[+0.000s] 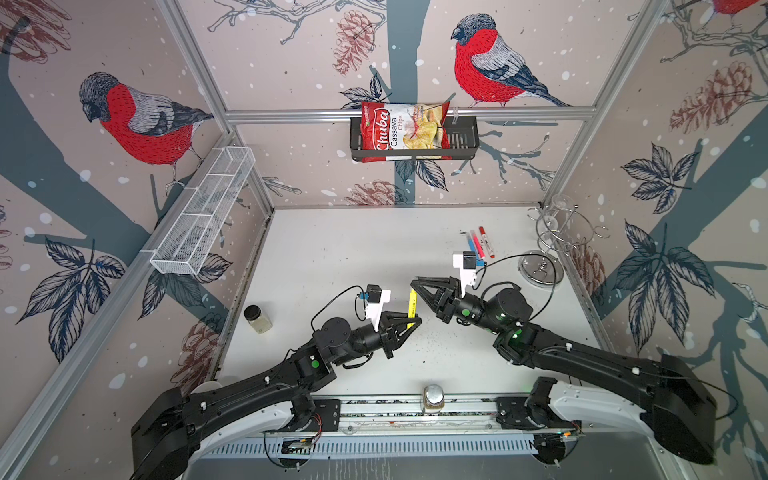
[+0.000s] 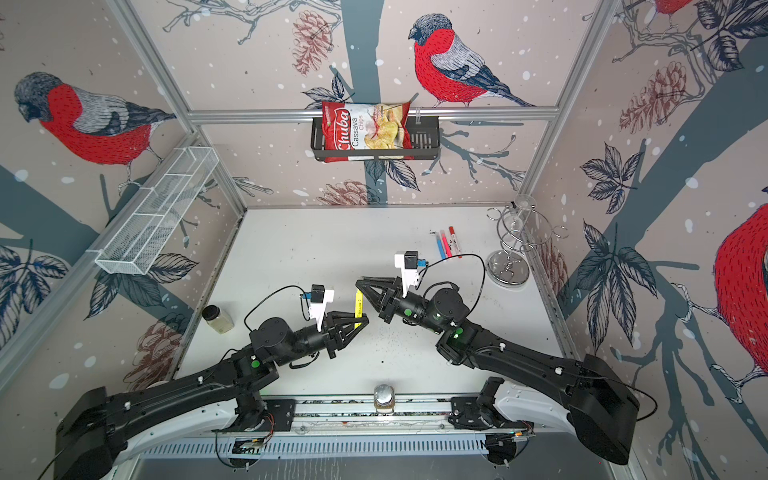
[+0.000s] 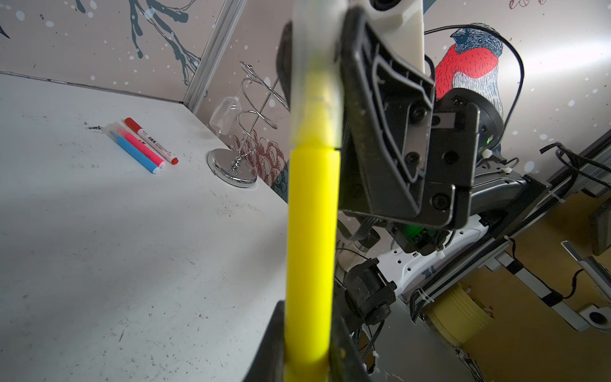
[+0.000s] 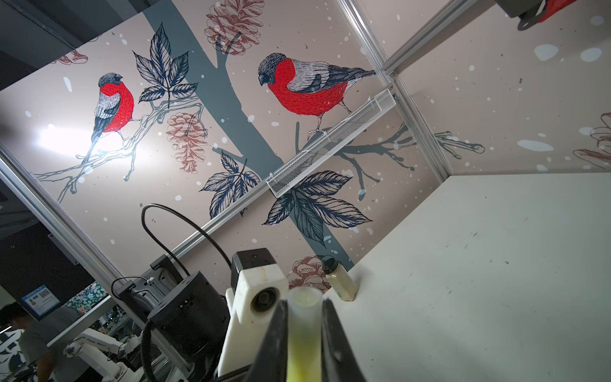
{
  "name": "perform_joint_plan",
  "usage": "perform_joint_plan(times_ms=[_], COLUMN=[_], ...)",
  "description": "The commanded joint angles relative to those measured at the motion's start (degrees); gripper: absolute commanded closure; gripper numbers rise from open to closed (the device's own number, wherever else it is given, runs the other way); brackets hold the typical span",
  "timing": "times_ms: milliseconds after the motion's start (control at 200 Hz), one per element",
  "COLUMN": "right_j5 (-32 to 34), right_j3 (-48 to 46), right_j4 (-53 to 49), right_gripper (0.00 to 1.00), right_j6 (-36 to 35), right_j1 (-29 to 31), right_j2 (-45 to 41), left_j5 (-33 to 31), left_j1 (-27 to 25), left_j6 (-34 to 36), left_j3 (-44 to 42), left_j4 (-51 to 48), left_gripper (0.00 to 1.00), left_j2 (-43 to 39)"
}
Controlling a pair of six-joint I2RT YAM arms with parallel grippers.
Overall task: Insert the pens into the pen caps
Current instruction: 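Lower the clear cap onto the yellow highlighter tip with the right gripper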
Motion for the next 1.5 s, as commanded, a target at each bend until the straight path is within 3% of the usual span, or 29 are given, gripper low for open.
perform_joint_plan(times_ms=[0, 931, 1496], right_j5=[-6.16, -9.27, -7.53], right_j3=[-0.77, 1.40, 3.48], right_j4=[-8.65, -11.75, -14.14], right_gripper=[1.00, 1.00, 1.00], right_j6=[0.01, -2.57, -3.90], right_j1=[0.59, 3.59, 4.06], right_j2=[0.53, 4.14, 4.11], left_j5=[-4.79, -3.02, -4.29], left_j1=[1.88, 4.71, 5.05], left_j6=[-1.84, -2.75, -2.24], left_j3=[-0.01, 0.09, -1.82], left_j4=[13.74, 13.13, 12.44], left_gripper=[1.00, 1.00, 1.00], left_j2=[-1.27, -4.18, -3.27])
